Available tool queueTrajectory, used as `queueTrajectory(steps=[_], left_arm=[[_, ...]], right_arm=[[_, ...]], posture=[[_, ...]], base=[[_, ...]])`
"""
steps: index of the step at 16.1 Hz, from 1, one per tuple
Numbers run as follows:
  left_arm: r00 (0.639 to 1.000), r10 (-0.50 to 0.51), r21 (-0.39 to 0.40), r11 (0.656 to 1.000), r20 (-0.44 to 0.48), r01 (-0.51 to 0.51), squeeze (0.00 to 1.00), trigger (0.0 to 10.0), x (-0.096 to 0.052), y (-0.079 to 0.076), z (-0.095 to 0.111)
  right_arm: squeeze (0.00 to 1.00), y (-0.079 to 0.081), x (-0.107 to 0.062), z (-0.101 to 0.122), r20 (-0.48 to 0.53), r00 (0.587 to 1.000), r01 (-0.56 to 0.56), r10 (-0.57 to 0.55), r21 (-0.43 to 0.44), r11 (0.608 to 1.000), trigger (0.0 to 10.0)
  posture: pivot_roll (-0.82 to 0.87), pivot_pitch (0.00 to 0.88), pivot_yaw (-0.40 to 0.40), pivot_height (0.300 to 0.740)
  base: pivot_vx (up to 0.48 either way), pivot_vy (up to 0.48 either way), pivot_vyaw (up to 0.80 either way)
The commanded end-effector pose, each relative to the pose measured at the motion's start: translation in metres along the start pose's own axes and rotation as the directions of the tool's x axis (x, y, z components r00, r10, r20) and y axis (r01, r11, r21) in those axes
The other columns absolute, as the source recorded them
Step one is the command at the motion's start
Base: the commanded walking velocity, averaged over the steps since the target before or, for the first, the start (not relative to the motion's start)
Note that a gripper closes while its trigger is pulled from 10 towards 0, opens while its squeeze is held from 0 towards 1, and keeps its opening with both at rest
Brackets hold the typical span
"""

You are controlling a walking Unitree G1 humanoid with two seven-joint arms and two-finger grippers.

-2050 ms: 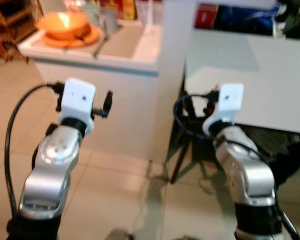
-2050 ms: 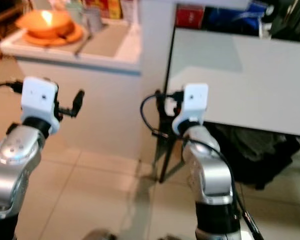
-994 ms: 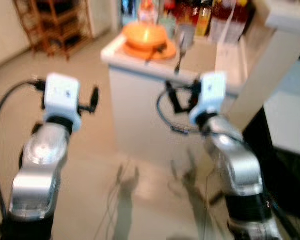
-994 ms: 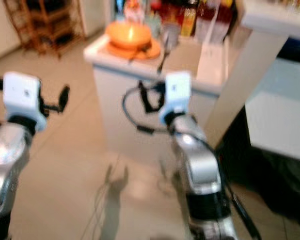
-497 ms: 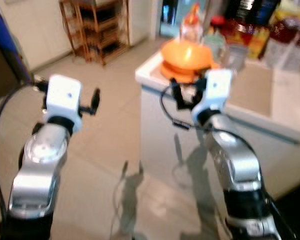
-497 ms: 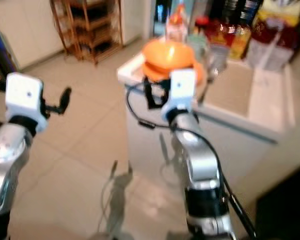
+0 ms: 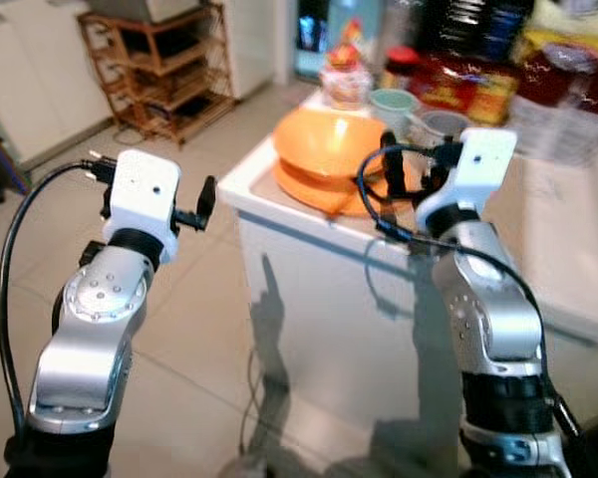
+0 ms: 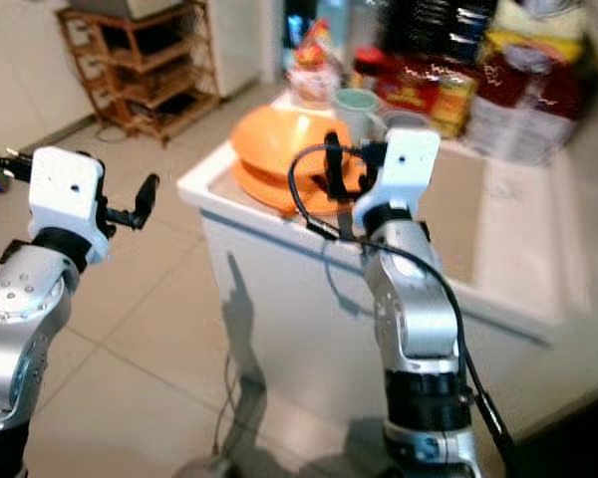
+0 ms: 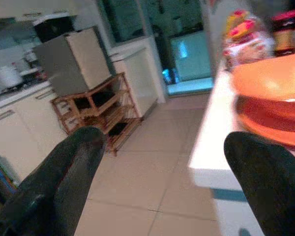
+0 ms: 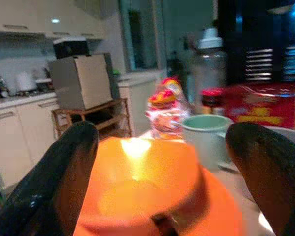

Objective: Setting the table

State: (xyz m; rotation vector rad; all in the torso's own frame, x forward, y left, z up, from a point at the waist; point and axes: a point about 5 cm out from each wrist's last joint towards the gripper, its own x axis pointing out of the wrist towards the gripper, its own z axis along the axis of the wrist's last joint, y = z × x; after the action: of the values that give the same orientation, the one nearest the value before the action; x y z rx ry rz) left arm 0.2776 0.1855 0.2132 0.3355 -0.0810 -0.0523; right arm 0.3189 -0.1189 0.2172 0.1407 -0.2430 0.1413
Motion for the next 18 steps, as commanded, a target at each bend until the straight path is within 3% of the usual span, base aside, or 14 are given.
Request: queueTrajectory(steps=[1, 4, 5, 10, 12, 13, 16, 17, 18], left_arm=[[0.999, -0.029, -0.001, 1.000, 0.045, 0.029, 0.00, 10.0, 0.000, -0.003, 0.008], [0.992, -0.078, 0.031, 0.997, 0.101, 0.075, 0.00, 10.0, -0.004, 0.001, 0.017], [0.990, -0.097, 0.017, 0.995, 0.107, 0.095, 0.00, 10.0, -0.005, 0.005, 0.020], [0.982, -0.163, 0.032, 0.986, 0.098, 0.161, 0.00, 10.0, -0.010, 0.004, 0.018], [0.965, -0.245, 0.027, 0.969, 0.090, 0.244, 0.00, 10.0, -0.013, -0.005, 0.018], [0.927, -0.366, 0.014, 0.930, 0.080, 0.366, 0.00, 10.0, -0.020, -0.018, 0.018], [0.912, -0.405, 0.012, 0.914, 0.067, 0.405, 0.00, 10.0, -0.022, -0.023, 0.017], [0.921, -0.387, 0.020, 0.922, 0.055, 0.386, 0.00, 10.0, -0.020, -0.021, 0.015], [0.925, -0.378, 0.026, 0.926, 0.049, 0.377, 0.00, 10.0, -0.019, -0.020, 0.015]], right_arm=[[0.00, -0.008, 0.001, 0.012, 0.048, 0.998, 0.038, -0.037, -0.003, 0.999, 10.0], [0.00, -0.011, 0.004, 0.007, -0.023, 0.997, 0.068, -0.068, -0.030, 0.997, 10.0], [1.00, -0.012, 0.006, 0.006, -0.039, 0.996, 0.080, -0.081, -0.029, 0.996, 10.0], [1.00, -0.017, 0.017, -0.004, -0.126, 0.985, 0.115, -0.122, -0.061, 0.991, 10.0], [1.00, -0.019, 0.030, -0.008, -0.166, 0.976, 0.131, -0.141, -0.070, 0.989, 10.0], [1.00, -0.016, 0.046, -0.015, -0.233, 0.963, 0.121, -0.138, -0.087, 0.989, 10.0], [1.00, -0.012, 0.057, -0.023, -0.287, 0.950, 0.097, -0.121, -0.097, 0.991, 10.0], [0.05, -0.009, 0.067, -0.031, -0.331, 0.938, 0.076, -0.097, -0.075, 0.994, 10.0], [0.00, -0.009, 0.073, -0.033, -0.340, 0.935, 0.075, -0.102, -0.091, 0.993, 10.0]], posture=[[0.13, 0.002, -0.015, 0.740], [0.13, 0.002, -0.015, 0.740], [0.13, 0.006, -0.016, 0.740], [0.13, 0.013, -0.018, 0.740], [0.13, 0.017, -0.015, 0.740], [0.14, 0.016, -0.013, 0.740], [0.14, 0.015, -0.014, 0.740], [0.14, 0.014, -0.015, 0.740], [0.15, 0.014, -0.016, 0.740]], base=[[0.000, 0.000, 0.00], [0.000, 0.000, 0.00], [0.000, 0.000, 0.00], [0.000, 0.000, 0.00], [0.000, 0.000, 0.00], [0.000, 0.000, 0.00], [0.000, 0.000, 0.00], [0.000, 0.000, 0.00], [0.000, 0.000, 0.00]])
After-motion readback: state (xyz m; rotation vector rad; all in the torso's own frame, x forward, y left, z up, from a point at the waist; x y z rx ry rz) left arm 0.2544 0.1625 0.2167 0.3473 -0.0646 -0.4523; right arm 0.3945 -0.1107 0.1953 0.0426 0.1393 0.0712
